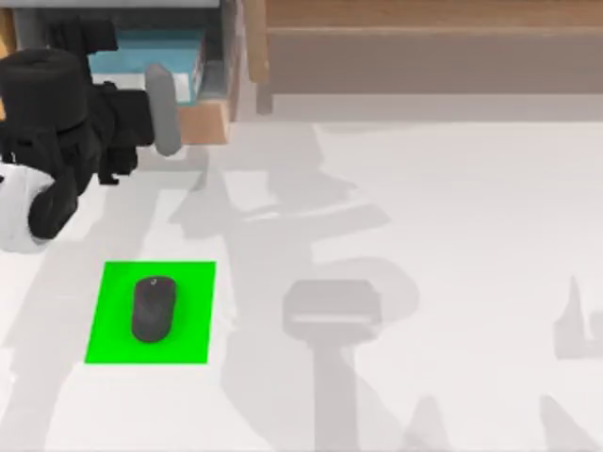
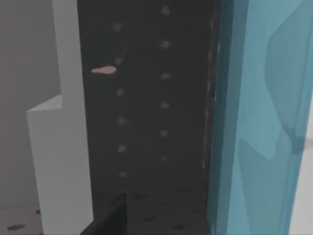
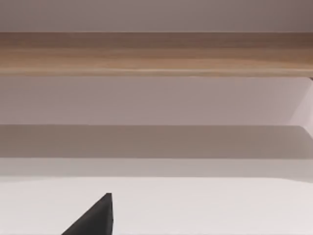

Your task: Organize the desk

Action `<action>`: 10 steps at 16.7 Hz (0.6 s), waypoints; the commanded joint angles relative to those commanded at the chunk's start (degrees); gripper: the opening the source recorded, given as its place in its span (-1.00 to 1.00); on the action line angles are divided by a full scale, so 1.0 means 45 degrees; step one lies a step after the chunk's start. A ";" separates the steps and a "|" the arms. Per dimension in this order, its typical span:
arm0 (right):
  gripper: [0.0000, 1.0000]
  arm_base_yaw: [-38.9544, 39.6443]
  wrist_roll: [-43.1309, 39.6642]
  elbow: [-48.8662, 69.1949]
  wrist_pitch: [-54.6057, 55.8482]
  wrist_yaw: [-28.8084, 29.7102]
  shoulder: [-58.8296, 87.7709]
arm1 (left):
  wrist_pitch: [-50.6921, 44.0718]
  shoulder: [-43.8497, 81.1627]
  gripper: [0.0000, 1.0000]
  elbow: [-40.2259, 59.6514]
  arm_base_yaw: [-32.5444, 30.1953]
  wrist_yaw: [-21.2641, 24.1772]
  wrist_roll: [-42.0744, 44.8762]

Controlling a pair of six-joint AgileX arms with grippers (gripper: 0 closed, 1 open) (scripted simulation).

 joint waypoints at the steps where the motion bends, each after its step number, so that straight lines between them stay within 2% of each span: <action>1: 1.00 0.0000 0.0000 0.0000 0.0000 0.0000 0.0000 | 0.0000 0.0000 1.00 0.0000 0.0000 0.0000 0.0000; 6: 1.00 0.0000 0.0000 0.0000 0.0000 0.0000 0.0000 | 0.0015 -0.0048 1.00 -0.0049 -0.0027 -0.0012 -0.0019; 10: 1.00 0.0000 0.0000 0.0000 0.0000 0.0000 0.0000 | 0.0226 -0.0793 1.00 -0.1025 -0.0157 -0.0151 -0.0076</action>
